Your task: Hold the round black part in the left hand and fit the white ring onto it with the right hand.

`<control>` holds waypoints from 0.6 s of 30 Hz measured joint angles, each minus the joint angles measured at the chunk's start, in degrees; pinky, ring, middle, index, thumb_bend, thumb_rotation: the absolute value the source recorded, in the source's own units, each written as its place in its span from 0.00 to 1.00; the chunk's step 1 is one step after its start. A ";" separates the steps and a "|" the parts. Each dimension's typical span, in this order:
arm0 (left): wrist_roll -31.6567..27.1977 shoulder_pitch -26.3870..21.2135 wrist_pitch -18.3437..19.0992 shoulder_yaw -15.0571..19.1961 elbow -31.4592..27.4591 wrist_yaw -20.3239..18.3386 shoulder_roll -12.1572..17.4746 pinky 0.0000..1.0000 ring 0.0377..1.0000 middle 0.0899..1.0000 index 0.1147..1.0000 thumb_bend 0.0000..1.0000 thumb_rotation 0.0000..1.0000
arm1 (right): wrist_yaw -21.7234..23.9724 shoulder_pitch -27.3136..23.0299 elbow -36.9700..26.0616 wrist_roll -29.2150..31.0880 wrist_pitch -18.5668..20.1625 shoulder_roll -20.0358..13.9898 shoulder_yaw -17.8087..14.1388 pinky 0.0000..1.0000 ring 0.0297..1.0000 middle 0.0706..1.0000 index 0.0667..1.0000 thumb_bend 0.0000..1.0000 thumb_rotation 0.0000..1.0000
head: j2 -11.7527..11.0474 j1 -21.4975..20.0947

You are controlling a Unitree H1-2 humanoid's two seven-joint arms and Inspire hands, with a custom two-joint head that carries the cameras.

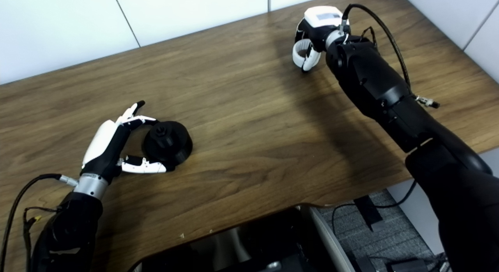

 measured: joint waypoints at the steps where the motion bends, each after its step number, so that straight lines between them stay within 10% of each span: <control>1: 0.00 0.00 0.00 -0.01 0.00 -0.03 0.00 1.00 1.00 1.00 0.57 1.00 0.31 | -0.12 0.02 0.00 0.07 -0.02 0.00 -0.02 0.98 0.70 0.64 0.58 0.78 0.00 | 0.00 0.00; 18: 0.09 -0.01 0.01 -0.05 -0.01 -0.07 0.01 1.00 1.00 1.00 0.57 1.00 0.32 | -1.93 0.58 0.19 0.92 -1.82 -0.41 -0.58 0.97 0.67 0.61 0.57 0.79 0.03 | 0.00 0.18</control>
